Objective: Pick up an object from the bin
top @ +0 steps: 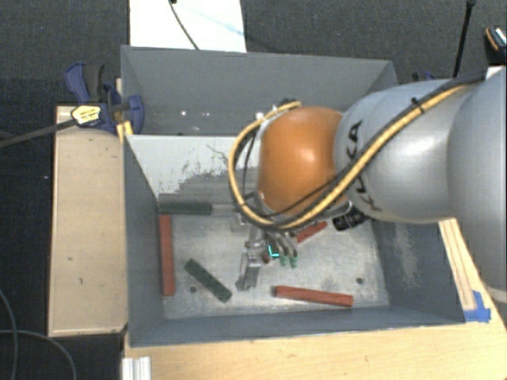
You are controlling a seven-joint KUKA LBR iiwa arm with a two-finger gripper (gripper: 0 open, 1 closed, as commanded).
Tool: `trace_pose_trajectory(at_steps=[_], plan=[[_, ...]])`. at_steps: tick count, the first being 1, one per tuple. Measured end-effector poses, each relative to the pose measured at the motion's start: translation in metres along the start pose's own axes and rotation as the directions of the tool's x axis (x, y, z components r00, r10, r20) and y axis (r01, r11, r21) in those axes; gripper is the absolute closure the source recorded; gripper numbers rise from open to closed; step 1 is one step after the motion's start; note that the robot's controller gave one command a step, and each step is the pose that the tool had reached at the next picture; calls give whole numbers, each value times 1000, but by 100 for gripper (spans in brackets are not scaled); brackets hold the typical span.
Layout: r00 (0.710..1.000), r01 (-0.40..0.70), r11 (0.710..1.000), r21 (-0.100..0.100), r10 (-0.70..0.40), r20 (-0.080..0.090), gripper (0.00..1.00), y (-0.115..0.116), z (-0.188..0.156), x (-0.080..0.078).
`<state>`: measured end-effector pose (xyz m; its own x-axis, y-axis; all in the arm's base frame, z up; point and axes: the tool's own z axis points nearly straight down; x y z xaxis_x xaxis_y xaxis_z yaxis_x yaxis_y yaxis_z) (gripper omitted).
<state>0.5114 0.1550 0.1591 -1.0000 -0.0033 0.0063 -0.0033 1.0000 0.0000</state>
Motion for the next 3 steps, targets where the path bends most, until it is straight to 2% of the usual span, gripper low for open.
trace_pose_trajectory(at_steps=[1, 2, 3], plan=[[961, -275, 961, -1, 275, 3, 0, 44, 90, 14], [884, -467, 884, 0, 467, 2, 0, 44, 59, 35], [886, -463, 886, -5, 463, 7, 0, 50, 59, 31]])
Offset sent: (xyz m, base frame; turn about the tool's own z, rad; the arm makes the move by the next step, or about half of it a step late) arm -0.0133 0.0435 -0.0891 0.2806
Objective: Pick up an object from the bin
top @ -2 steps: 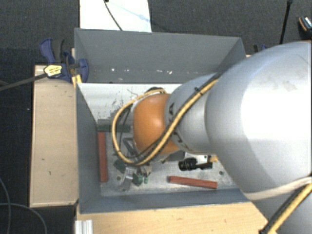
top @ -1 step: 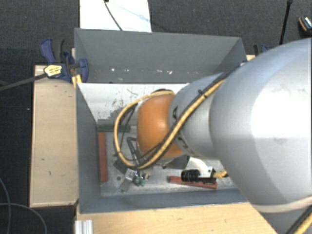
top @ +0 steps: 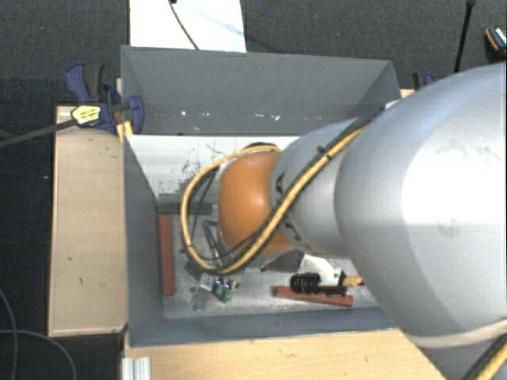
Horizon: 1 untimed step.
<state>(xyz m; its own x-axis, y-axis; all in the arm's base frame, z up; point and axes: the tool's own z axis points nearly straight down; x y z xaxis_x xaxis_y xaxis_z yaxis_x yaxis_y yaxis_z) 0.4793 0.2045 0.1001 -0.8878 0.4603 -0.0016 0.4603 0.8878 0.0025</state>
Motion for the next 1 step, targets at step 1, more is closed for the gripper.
trace_pose_trajectory(at_steps=[1], plan=[[992, -124, 992, 6, 124, -5, 0, -8, 31, -5]])
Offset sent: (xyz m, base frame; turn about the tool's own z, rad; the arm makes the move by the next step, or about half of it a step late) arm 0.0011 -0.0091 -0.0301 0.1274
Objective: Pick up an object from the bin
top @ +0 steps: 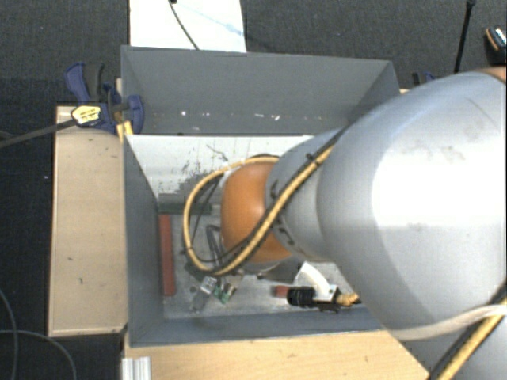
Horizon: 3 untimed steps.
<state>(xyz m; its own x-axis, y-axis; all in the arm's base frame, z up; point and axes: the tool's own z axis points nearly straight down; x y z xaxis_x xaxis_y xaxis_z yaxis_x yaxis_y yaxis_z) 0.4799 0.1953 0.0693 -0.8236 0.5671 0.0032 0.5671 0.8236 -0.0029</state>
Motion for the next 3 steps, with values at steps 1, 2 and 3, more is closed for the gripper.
trace_pose_trajectory(at_steps=[1, 2, 3], plan=[[1000, -2, 1000, 0, 2, -1, 0, 0, 0, 0], [1000, -4, 1000, -1, 4, -1, 100, 0, 0, 0], [1000, -3, 1000, -6, 3, 5, 100, 0, -32, 0]])
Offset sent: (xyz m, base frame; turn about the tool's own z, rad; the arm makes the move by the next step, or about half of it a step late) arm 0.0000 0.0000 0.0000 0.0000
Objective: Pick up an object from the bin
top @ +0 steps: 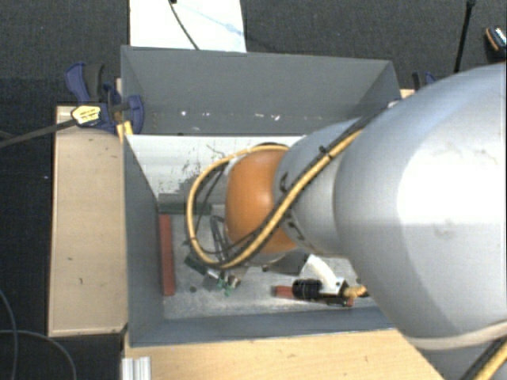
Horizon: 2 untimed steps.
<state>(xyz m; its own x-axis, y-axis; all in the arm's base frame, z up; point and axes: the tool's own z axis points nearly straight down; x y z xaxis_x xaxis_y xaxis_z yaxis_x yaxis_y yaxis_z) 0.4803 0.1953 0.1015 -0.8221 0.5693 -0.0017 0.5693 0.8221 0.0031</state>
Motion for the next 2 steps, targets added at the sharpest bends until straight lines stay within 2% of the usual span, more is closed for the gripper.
trace_pose_trajectory(at_steps=[1, 2], plan=[[1000, 4, 1000, 0, -4, 0, 100, 1, -23, -1], [1000, 7, 1000, -4, -7, 3, 100, 3, -103, -2]])
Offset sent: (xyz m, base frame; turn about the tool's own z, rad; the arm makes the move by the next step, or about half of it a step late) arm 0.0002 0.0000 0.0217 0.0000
